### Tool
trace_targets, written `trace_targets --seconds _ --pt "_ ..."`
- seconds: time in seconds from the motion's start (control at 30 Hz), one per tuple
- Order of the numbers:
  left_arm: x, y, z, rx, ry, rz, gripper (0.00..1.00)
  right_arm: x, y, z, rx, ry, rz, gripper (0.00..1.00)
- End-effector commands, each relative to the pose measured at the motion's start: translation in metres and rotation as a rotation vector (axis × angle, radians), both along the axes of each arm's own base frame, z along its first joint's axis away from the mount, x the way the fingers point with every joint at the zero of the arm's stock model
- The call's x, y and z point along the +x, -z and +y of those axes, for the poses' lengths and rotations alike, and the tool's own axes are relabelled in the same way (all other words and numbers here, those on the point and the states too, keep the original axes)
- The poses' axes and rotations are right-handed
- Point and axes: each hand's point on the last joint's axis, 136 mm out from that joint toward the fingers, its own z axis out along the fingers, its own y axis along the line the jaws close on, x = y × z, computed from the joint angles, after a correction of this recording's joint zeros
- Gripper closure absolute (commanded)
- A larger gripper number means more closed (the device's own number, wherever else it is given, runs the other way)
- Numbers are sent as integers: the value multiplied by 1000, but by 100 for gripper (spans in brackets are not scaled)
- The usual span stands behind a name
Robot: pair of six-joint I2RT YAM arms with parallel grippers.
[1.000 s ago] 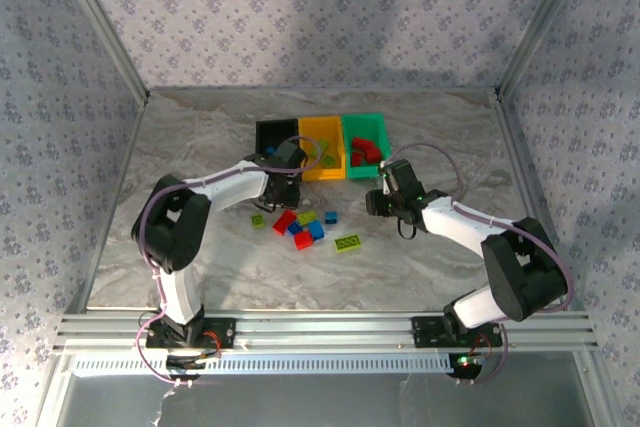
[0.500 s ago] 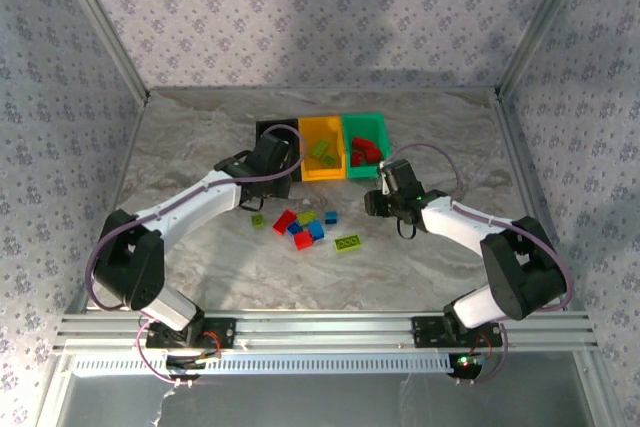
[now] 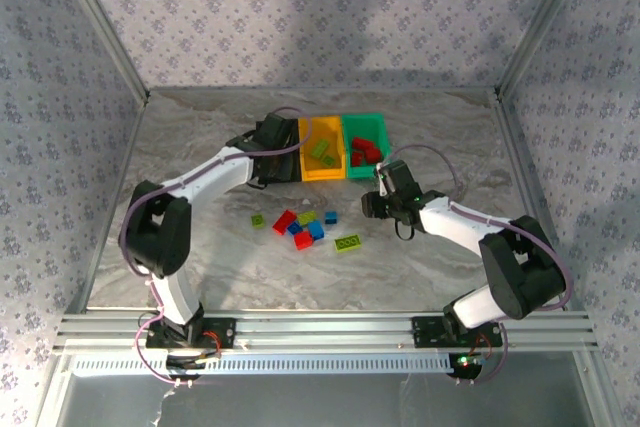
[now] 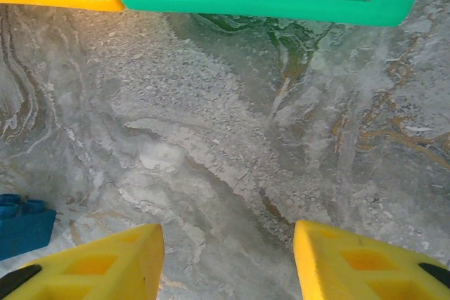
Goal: Sort the legos into containers by color
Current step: Place the lego in the container, then pick up the lego from the center of the table.
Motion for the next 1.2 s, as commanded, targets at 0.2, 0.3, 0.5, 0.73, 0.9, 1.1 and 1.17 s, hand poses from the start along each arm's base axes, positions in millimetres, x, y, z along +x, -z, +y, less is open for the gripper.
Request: trace_targets --seconds 0.2,0.3,0.5,0.73,0.9,1.1,1.17 --pt "29 -10 -13 -79 17 -1 39 0 -2 2 -28 -9 -12 46" --pt "28 -8 -14 -89 21 7 34 -1 -3 4 -23 -15 -11 46" --pt "13 -14 -11 -123 27 -12 34 -4 -6 19 56 -49 -11 46" --pt "-15 -15 7 -152 10 -56 34 -18 -13 61 175 -184 -14 45" --pt "-33 -14 15 -172 11 -100 34 -29 -8 94 102 -280 -18 44" --pt "-46 -11 27 -170 0 -152 34 -31 -1 110 32 -302 -12 44" --pt "-50 -10 31 -167 -3 -163 34 -30 1 110 23 -300 -10 43"
